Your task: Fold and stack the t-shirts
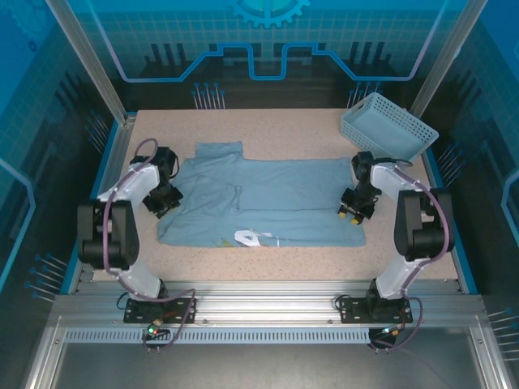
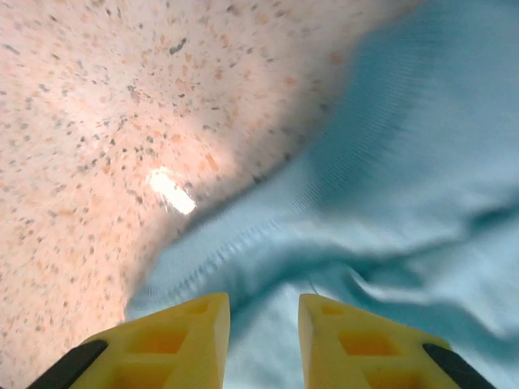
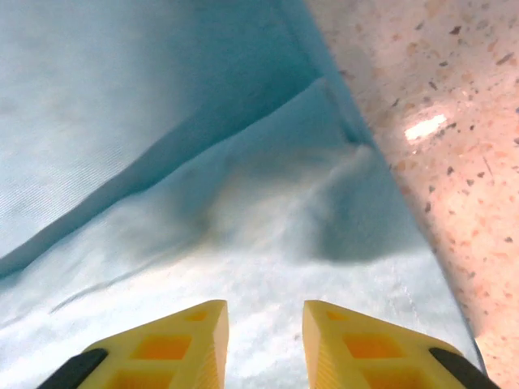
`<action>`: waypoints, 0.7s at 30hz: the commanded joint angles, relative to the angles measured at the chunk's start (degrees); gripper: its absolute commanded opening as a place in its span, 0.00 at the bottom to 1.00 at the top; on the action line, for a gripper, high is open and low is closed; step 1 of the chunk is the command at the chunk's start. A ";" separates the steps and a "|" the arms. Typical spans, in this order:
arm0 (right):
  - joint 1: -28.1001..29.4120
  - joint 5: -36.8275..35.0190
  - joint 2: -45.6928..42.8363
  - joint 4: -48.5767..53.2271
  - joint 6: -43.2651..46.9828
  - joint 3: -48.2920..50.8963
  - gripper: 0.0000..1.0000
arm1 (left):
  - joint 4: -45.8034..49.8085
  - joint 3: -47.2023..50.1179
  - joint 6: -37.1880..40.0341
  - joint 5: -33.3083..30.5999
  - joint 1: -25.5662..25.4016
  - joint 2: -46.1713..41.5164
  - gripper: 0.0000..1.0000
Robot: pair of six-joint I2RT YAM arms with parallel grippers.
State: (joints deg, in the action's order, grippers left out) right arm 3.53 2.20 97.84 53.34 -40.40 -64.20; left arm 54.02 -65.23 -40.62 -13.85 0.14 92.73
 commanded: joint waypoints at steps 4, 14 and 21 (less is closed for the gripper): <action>4.05 0.58 -6.37 0.70 -1.20 -0.54 0.34 | -0.09 1.07 -11.75 9.50 -8.21 -3.41 0.31; 3.78 6.40 4.13 -5.50 -4.85 1.55 0.29 | -6.61 5.06 -19.80 12.43 -7.04 6.80 0.27; 4.25 3.76 7.94 0.79 -5.40 1.94 0.28 | -9.81 20.00 -26.47 13.57 -0.36 -1.30 0.27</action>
State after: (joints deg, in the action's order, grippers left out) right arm 7.46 6.96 104.86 50.04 -44.34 -64.01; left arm 41.71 -50.72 -62.85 0.51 -2.22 93.03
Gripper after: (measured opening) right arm 0.284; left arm 0.269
